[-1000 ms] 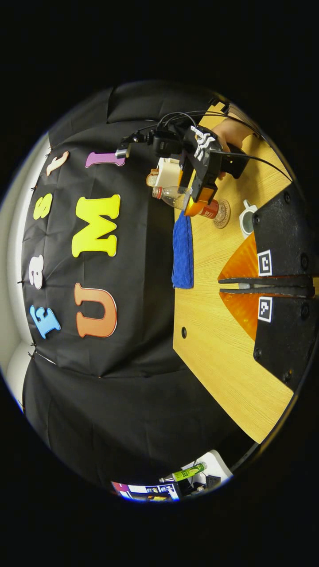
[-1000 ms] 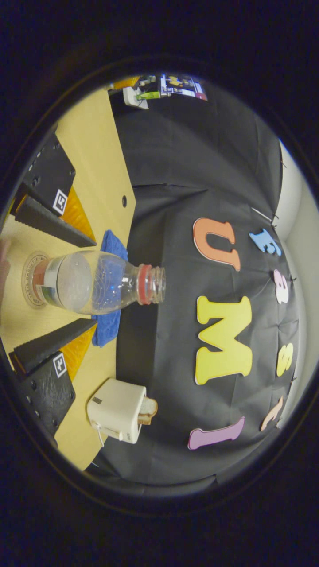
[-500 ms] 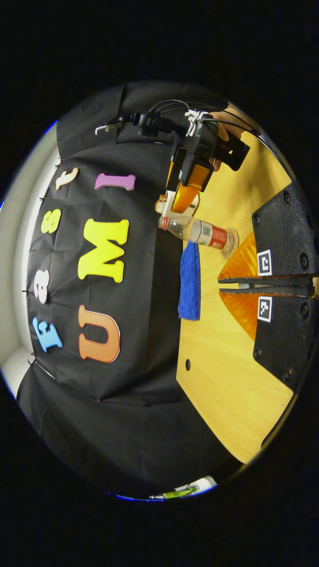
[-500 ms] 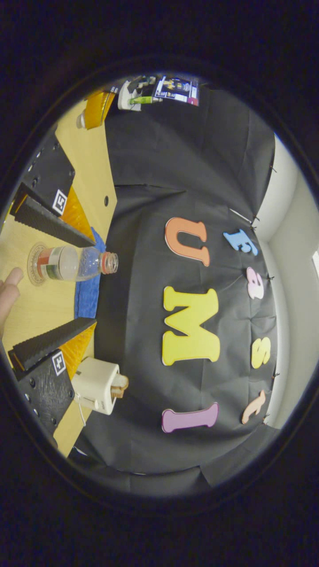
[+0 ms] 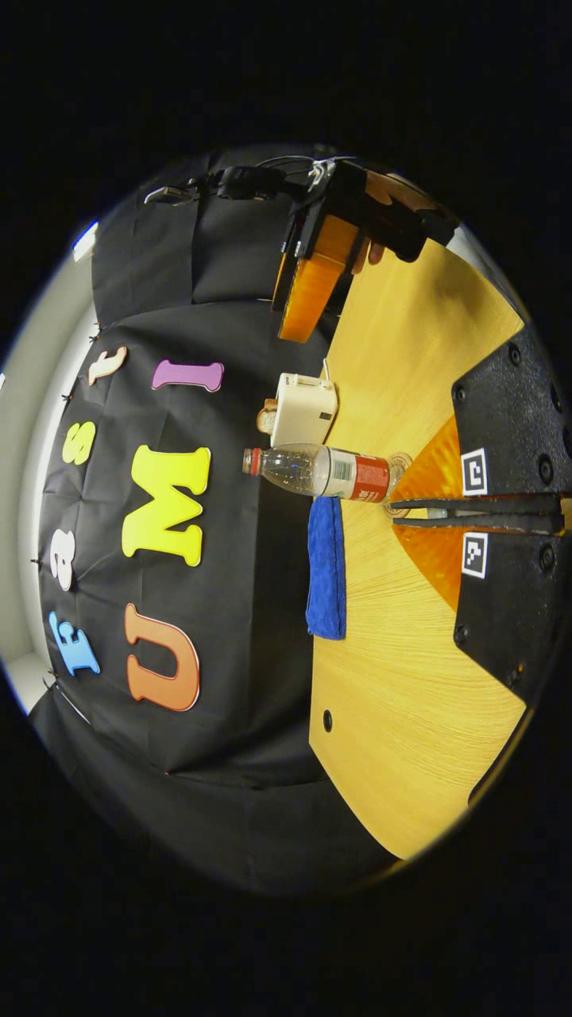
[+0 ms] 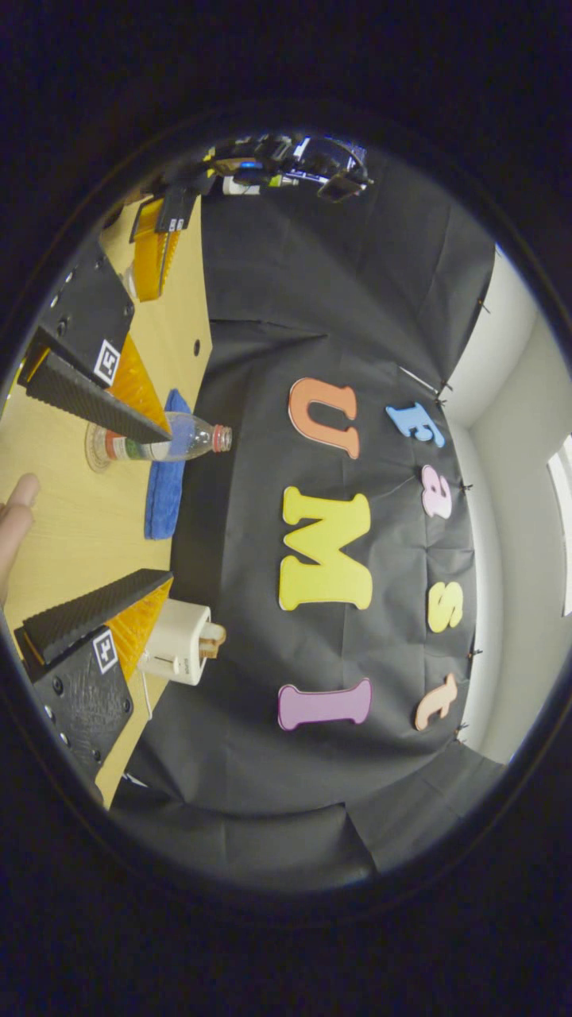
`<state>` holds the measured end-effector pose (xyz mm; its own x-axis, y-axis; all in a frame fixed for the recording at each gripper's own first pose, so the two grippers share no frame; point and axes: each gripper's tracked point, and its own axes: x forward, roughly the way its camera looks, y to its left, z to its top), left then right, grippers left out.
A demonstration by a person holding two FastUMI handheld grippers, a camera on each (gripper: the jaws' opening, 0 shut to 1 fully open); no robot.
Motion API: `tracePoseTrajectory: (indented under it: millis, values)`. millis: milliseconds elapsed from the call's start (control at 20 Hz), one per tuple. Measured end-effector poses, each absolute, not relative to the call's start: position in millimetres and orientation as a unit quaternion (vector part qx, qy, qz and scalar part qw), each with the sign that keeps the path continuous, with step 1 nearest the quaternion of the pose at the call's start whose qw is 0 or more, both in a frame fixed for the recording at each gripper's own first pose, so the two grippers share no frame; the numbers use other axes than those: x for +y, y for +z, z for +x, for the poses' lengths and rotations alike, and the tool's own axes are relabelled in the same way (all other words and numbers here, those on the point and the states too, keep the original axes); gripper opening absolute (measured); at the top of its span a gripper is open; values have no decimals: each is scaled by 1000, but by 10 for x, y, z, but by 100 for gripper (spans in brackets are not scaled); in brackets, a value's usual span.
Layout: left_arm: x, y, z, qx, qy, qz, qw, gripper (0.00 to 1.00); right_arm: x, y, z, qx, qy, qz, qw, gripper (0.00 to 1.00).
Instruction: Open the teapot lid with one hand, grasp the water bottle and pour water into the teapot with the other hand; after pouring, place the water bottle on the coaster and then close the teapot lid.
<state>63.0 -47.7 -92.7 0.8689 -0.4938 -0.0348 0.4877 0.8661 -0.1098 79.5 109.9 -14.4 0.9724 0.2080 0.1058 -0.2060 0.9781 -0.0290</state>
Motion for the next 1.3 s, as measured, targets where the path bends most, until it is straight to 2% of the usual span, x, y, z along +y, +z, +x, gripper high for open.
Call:
tracePoseTrajectory:
  millis: [450,650,1050,1100,1150,1250,1300]
  values:
    - [-498,-1076,815,27,-188,2,982,4,937,-355,488,-45,110,16,993,95]
    - [-513,-1116,891,30,-175,0,984,4,947,-393,450,-48,115,11,992,97]
    - [-526,-1102,929,13,-153,29,988,4,976,-423,397,-48,125,10,991,95]
    - [-546,-1123,934,19,-154,29,987,11,968,-424,400,-48,124,11,991,96]
    - [-546,-1114,912,19,-157,30,987,5,965,-441,392,-46,124,11,991,96]
    - [-574,-1166,893,31,-167,24,985,8,947,-464,389,-43,122,12,992,96]
    - [-545,-1144,882,31,-163,22,986,18,944,-467,393,-42,122,14,992,95]
